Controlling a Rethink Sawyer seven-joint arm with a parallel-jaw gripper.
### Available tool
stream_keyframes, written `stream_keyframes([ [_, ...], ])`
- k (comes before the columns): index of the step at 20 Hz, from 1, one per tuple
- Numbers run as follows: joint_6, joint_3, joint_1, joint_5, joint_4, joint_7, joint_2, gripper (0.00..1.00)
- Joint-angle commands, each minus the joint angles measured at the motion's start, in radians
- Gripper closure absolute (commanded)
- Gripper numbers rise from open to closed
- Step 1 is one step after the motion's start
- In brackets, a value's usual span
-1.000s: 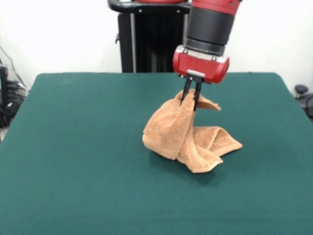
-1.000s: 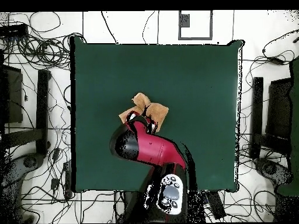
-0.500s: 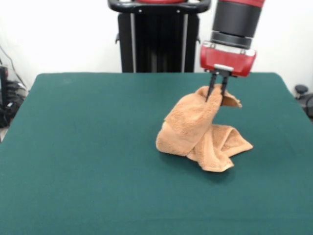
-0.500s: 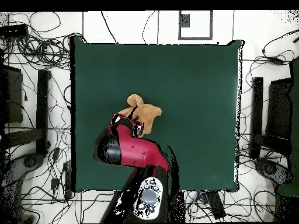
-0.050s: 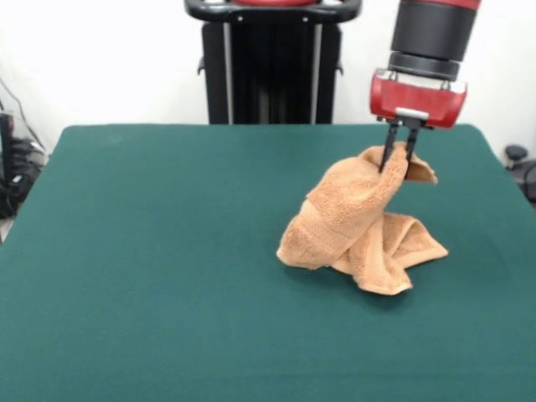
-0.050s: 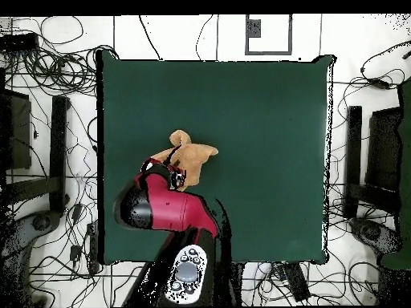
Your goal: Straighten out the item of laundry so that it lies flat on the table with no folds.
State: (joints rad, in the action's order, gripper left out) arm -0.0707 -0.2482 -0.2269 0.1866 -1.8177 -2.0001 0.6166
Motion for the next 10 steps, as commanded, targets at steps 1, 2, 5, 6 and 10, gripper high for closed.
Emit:
stream_keyframes([
  [1,-0.028,0.107,0.049,0.018,-0.048,-0.168,-0.009,1.0],
  [2,-0.027,0.103,0.051,0.014,-0.056,-0.167,-0.003,1.0],
  [5,-0.026,0.105,0.057,0.005,-0.094,-0.17,0.028,1.0],
  [6,-0.023,0.113,0.065,-0.002,-0.114,-0.169,0.04,1.0],
  [10,-0.036,0.122,0.092,-0.022,-0.171,-0.153,0.089,1.0],
])
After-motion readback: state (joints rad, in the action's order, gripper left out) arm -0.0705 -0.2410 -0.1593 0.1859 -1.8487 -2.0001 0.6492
